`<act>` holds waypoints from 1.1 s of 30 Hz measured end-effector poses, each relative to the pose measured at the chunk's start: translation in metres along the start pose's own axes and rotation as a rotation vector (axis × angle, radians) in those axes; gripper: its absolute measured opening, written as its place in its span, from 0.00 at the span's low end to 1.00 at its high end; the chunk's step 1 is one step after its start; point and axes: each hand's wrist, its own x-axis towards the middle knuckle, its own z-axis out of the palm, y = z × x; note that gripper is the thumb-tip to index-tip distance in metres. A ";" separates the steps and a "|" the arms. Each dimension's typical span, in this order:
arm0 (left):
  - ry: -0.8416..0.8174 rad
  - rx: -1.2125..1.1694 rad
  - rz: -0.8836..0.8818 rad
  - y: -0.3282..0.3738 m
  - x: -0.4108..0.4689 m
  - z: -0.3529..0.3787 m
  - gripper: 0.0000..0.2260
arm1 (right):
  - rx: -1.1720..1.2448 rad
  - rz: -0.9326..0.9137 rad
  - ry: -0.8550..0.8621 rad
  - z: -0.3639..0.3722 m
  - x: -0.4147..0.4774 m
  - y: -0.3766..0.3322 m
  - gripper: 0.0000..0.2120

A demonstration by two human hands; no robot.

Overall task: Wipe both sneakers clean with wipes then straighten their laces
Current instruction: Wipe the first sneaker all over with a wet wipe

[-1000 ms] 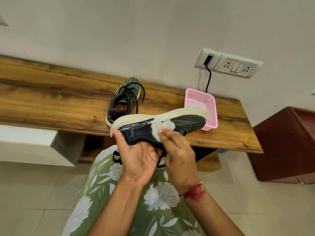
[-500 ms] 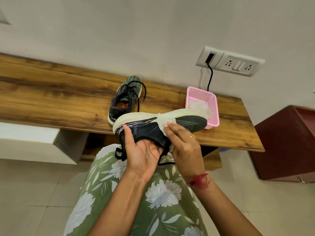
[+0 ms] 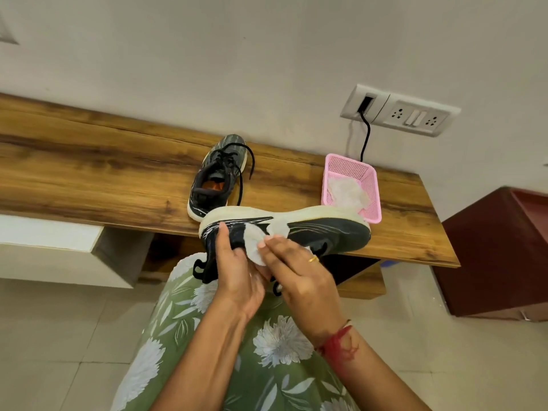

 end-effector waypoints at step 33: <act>-0.119 -0.562 0.038 0.006 -0.012 0.008 0.24 | 0.115 0.159 0.082 0.008 0.009 0.002 0.18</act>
